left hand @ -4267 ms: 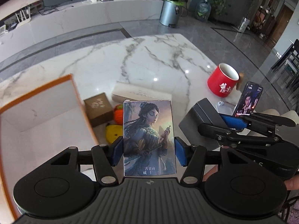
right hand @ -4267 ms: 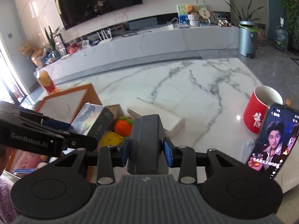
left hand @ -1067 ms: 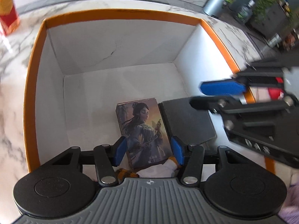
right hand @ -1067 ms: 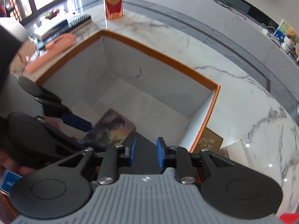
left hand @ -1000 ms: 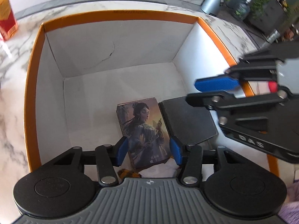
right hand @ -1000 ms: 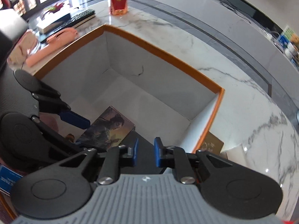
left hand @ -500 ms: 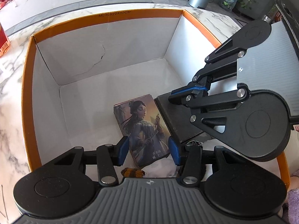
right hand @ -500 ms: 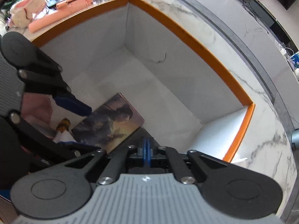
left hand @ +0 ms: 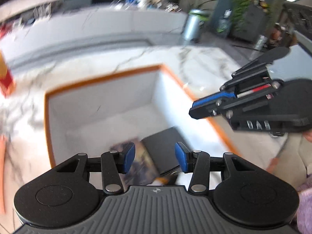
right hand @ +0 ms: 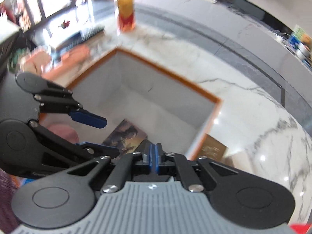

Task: Organize objects
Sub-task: 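Move the left gripper to the small brown box while the right moves to the white glasses case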

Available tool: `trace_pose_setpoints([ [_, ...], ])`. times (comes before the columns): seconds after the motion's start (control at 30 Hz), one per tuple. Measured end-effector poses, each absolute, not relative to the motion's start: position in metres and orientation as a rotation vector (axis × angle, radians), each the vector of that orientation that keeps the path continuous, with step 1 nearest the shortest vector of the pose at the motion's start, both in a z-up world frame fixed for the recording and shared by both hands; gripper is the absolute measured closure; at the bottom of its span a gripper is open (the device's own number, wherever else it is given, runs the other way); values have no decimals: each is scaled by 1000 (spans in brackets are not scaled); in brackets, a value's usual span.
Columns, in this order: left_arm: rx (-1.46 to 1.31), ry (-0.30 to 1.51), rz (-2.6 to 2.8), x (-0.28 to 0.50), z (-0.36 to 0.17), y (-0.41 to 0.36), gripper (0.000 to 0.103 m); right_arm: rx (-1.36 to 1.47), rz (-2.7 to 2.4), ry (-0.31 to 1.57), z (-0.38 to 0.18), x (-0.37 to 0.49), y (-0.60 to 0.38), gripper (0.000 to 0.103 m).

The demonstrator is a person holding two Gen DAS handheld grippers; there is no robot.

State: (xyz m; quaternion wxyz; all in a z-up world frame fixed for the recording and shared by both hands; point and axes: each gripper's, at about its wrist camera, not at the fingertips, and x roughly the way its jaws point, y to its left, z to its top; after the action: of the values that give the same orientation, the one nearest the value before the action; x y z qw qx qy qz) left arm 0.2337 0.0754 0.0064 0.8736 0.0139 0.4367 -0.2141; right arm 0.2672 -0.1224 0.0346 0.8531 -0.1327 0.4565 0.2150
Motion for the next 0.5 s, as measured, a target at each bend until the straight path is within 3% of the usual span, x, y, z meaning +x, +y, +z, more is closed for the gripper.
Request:
trace_pose_setpoints([
  [0.23, 192, 822, -542, 209, 37, 20, 50, -212, 306, 889, 58, 235, -193, 92],
  [0.5, 484, 827, -656, 224, 22, -62, 49, -199, 262, 916, 28, 216, -249, 83],
])
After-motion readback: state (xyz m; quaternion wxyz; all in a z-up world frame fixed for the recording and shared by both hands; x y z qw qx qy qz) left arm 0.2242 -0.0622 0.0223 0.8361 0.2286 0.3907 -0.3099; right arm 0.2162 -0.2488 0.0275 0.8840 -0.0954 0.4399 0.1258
